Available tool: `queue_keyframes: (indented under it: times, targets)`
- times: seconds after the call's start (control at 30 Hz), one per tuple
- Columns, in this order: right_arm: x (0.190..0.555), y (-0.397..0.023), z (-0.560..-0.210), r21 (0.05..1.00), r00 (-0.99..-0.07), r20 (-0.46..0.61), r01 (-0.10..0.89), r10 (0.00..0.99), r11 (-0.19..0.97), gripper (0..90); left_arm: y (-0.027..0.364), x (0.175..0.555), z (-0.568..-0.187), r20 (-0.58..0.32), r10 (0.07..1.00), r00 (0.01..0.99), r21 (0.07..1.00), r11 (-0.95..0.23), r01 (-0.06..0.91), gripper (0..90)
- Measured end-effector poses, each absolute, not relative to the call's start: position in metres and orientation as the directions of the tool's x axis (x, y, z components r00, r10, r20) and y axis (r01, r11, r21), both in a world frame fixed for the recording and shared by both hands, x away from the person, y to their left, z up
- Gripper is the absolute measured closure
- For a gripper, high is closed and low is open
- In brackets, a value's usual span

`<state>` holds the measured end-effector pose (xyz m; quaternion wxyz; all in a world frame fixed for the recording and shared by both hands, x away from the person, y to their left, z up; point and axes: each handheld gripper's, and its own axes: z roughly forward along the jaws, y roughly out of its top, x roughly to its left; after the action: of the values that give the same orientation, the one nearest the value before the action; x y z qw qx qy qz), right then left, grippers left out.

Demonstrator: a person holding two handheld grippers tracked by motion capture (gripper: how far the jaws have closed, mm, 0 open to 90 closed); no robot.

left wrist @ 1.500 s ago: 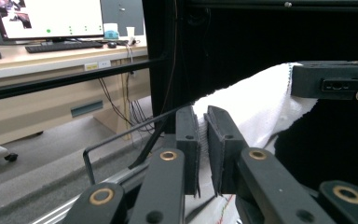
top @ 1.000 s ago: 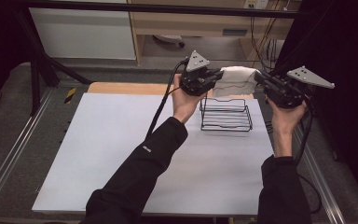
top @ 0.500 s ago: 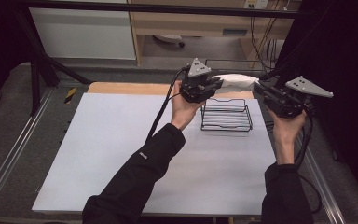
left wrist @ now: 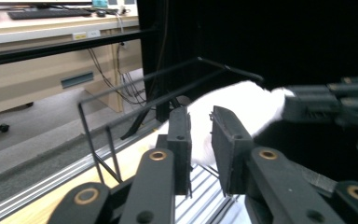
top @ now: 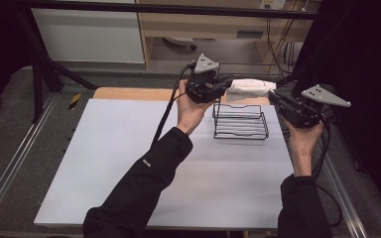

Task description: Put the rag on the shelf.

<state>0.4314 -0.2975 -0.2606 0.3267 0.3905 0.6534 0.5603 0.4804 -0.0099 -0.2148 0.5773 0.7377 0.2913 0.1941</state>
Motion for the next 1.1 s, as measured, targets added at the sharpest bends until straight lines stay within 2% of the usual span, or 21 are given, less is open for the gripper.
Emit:
queue_keyframes:
  times: [0.07,0.23,0.63,1.0,1.1]
  targets:
    - [0.431,-0.297,-0.261,0.987,-0.482,0.010,0.145,0.876,0.068,81.4,-0.013,0.483,-0.212,-0.059,0.654,0.754,0.963,-0.163,0.217,83.5]
    - [0.431,-0.299,-0.263,0.987,-0.485,0.014,0.144,0.875,0.064,81.4,-0.028,0.494,-0.211,-0.065,0.663,0.746,0.951,-0.186,0.249,89.4]
    - [0.430,-0.300,-0.267,0.986,-0.488,0.013,0.149,0.873,0.068,79.8,-0.035,0.494,-0.228,-0.085,0.619,0.781,0.927,-0.238,0.290,89.7]
    - [0.423,-0.300,-0.256,0.989,-0.505,0.001,0.127,0.863,0.073,67.3,-0.036,0.493,-0.243,-0.066,0.616,0.785,0.918,-0.270,0.290,89.7]
    - [0.423,-0.300,-0.252,0.989,-0.508,0.010,0.129,0.861,0.065,71.6,-0.037,0.495,-0.248,-0.072,0.617,0.784,0.913,-0.275,0.300,89.7]
